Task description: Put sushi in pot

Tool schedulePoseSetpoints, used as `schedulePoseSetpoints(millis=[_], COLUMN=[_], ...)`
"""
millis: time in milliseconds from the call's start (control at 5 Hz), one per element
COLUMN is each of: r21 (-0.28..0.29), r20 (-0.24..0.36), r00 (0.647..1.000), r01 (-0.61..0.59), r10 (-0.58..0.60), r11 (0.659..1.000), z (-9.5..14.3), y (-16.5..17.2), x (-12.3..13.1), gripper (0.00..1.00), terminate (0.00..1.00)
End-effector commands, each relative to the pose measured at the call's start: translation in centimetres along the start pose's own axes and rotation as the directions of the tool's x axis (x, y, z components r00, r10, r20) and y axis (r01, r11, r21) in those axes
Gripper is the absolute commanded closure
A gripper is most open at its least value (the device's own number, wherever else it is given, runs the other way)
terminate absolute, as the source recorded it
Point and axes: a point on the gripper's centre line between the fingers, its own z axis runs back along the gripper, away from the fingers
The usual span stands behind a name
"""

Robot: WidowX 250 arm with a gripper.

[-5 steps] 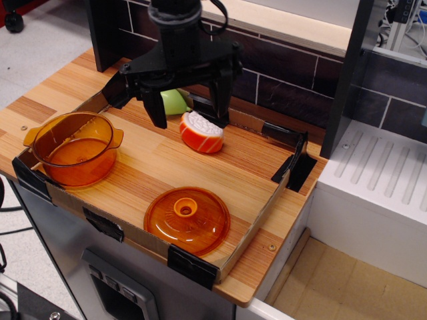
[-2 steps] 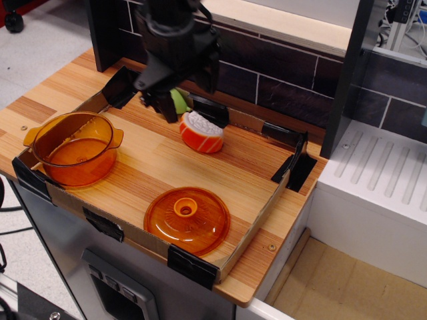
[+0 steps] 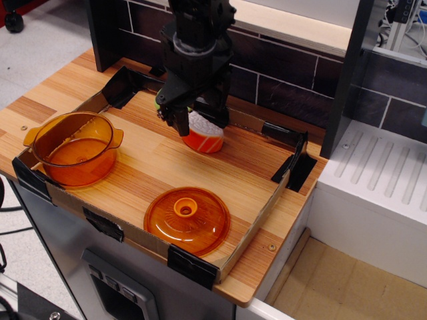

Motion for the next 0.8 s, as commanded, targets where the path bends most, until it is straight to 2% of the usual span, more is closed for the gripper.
schedulePoseSetpoints(millis=[0,200,400,600], r21=[0.022,0.021,-0.002,-0.040], r20=[0.038,0.033,-0.006,-0.027], r00=[0.999,0.999,0.999,0.999], r01=[0.004,0.027,0.032,0.024], r10=[-0.005,-0.028,-0.032,-0.025], r11=[1.000,0.999,0.999,0.999], z=[-1.8,-2.0,-1.1,1.3], y=[0.5,0.7,0.9,0.7], x=[0.4,0.3,0.3,0.5], gripper=[0.00,0.00,1.00,1.00], terminate=[0.00,0.00,0.00,0.00])
